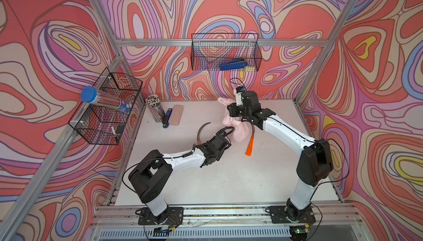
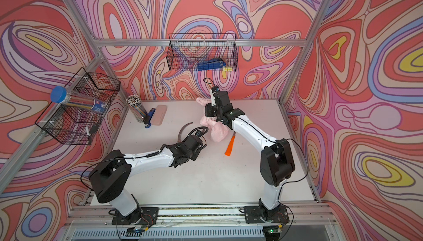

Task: Wipe small sickles with rags
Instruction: Wipe the small sickle.

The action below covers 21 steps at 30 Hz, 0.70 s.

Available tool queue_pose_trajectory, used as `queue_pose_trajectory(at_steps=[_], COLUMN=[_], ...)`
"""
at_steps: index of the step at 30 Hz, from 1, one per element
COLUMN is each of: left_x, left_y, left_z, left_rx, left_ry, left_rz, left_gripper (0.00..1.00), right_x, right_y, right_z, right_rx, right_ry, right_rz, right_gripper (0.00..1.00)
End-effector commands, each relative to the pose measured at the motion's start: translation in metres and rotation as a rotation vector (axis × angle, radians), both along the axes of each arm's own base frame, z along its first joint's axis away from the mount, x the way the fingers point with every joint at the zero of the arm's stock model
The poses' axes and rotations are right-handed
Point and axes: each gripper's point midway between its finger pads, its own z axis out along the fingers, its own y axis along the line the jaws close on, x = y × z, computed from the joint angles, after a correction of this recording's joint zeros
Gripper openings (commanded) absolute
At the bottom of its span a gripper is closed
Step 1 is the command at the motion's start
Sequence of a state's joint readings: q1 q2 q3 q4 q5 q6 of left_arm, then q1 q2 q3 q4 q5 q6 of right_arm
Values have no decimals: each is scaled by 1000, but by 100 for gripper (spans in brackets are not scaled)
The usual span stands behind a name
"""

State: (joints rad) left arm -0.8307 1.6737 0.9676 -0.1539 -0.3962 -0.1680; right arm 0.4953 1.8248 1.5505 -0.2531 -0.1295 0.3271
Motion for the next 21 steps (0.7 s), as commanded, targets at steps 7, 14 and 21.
queue_pose_trajectory(at_steps=[7,14,21], left_x=[5,8,8], left_y=[-5,0,0], left_z=[23,26,29], left_rx=[-70,-64,-85], left_ry=[-81,-108,-108], left_rz=[-7,21,34], left_gripper=[0,0,0], right_x=[-27,-67,-102], right_y=[66,86,101], right_z=[-62,-69,-84], right_rx=[203,339,397], right_ry=[151,235,318], right_rz=[254,403,499], right_gripper=[0,0,0])
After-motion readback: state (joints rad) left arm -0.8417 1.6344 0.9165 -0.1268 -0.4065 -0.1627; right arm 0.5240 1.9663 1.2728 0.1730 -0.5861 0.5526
